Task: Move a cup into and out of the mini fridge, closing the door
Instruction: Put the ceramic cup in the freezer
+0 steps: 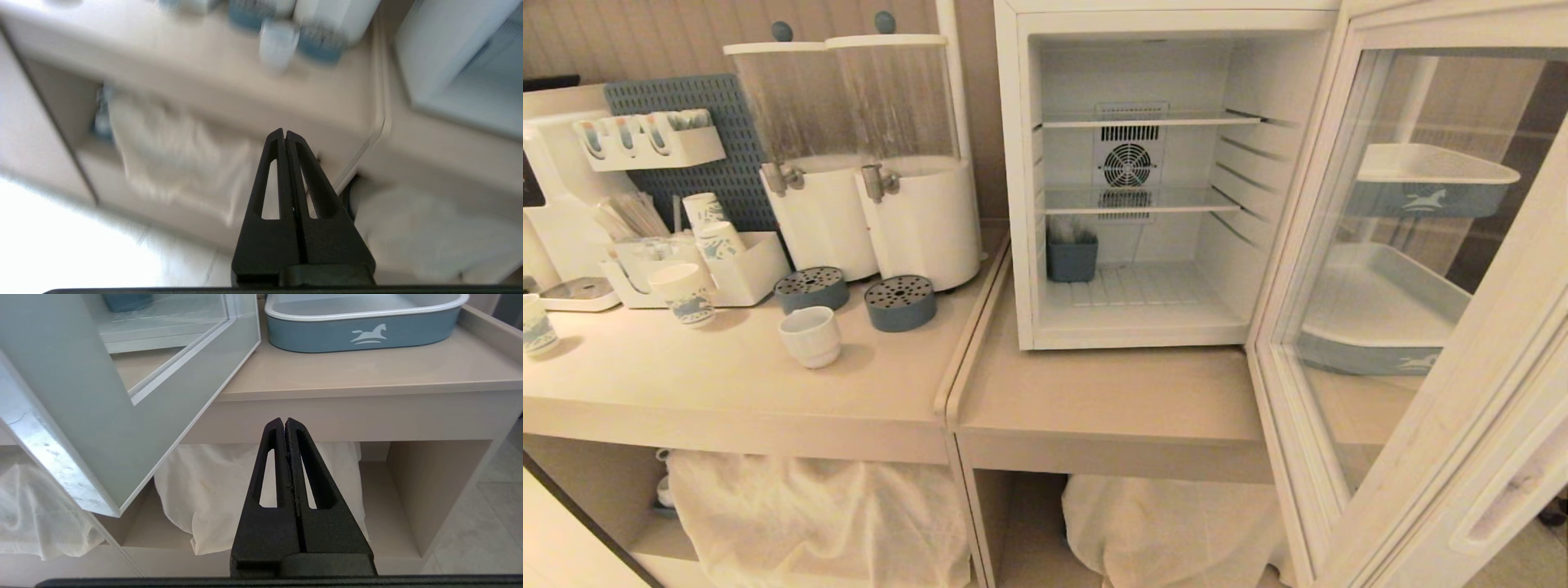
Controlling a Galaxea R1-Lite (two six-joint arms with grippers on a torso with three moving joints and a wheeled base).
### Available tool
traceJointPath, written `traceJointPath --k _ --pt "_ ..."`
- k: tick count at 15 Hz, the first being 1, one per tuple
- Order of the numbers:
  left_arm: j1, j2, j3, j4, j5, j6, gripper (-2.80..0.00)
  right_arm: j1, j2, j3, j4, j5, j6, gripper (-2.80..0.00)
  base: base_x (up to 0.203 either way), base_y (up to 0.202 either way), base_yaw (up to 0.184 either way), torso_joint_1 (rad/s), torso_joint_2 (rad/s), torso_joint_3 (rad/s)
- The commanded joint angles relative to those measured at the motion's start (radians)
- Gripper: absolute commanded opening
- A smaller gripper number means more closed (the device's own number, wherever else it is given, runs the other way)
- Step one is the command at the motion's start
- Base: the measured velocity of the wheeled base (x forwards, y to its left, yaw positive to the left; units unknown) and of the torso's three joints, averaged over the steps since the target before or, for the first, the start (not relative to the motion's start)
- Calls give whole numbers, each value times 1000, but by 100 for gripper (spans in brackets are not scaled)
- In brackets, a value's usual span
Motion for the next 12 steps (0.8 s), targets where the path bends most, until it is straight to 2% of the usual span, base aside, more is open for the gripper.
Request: traceJointPath --k 1,3,5,7,8,9,10,11,12 --pt "103 -165 36 77 -100 -3 -280 0 1 0 0 0 0 -280 0 0 0 0 0 0" --pt "100 -288 116 91 -190 14 -280 0 1 0 -1 0 0 -280 0 0 0 0 0 0" --pt "93 -341 275 5 -251 77 -280 0 1 0 -1 0 0 -280 0 0 0 0 0 0" --pt "91 -350 492 -260 -267 106 -280 0 1 0 -1 0 0 -280 0 0 0 0 0 0" --pt "90 -350 609 -484 -275 140 -280 0 1 0 -1 0 0 -280 0 0 0 0 0 0" --pt "90 -352 684 -679 -283 163 -280 0 1 0 -1 0 0 -280 0 0 0 0 0 0" --pt "89 -355 723 -804 -288 173 -280 0 1 0 -1 0 0 -280 0 0 0 0 0 0" --pt "89 -357 738 -844 -288 179 -280 -1 1 0 0 0 0 -280 0 0 0 0 0 0" --pt "88 -358 751 -806 -287 184 -280 0 1 0 -1 0 0 -280 0 0 0 0 0 0"
